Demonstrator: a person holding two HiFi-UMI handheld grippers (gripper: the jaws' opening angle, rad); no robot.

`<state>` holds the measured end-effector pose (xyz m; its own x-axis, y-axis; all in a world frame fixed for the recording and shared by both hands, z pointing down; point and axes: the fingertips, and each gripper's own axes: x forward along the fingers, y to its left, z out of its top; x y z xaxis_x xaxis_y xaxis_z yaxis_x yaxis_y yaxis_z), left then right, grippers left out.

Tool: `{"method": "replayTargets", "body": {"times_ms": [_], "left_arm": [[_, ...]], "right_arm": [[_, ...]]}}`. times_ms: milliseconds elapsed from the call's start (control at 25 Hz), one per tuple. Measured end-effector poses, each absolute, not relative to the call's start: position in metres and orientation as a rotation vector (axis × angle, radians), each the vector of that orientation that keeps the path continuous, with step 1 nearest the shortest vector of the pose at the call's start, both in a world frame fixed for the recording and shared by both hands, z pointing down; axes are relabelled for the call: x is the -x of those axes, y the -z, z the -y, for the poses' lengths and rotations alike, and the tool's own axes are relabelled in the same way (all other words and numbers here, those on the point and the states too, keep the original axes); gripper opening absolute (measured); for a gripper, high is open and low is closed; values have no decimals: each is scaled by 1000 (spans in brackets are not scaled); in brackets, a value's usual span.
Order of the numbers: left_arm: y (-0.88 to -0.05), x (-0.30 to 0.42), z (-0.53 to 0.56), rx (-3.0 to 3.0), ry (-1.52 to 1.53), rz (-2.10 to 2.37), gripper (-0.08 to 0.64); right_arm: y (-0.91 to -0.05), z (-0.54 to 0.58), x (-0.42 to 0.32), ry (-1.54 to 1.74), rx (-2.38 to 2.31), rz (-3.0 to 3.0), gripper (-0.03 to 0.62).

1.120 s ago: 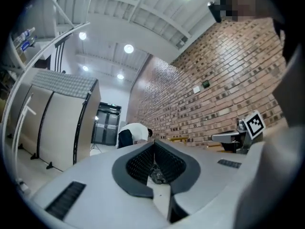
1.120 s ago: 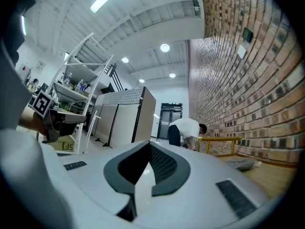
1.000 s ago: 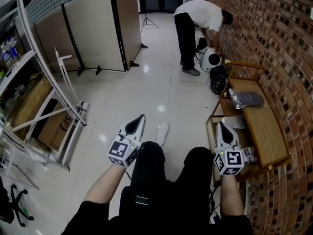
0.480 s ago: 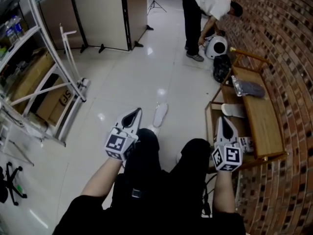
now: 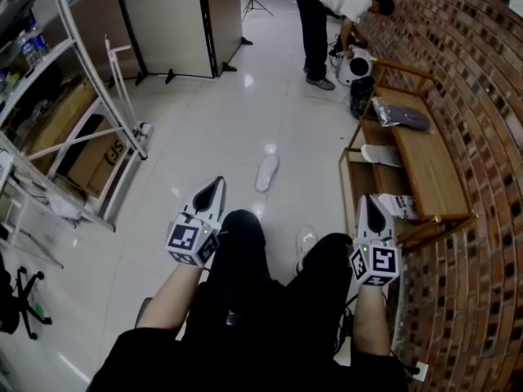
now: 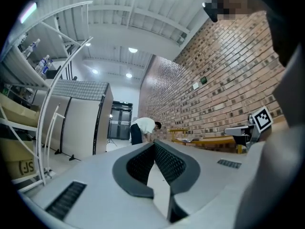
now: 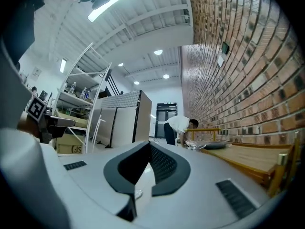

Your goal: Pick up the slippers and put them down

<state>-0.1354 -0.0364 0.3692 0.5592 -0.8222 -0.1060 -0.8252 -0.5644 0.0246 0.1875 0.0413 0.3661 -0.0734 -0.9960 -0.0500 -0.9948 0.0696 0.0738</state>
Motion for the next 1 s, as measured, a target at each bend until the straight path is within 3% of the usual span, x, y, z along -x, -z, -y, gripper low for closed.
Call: {"method": "replayTargets", "body": {"times_ms": [440,1000], "left_arm": [[-376,159,-44,2752,-180,-1455,0],[-375,156,-76,2734,-199,-1479,0]], "right_arm": [[-384,-137,-191,74,-2202,2268,8],[-389,-163,-188,70,-2168,2313,7]]}}
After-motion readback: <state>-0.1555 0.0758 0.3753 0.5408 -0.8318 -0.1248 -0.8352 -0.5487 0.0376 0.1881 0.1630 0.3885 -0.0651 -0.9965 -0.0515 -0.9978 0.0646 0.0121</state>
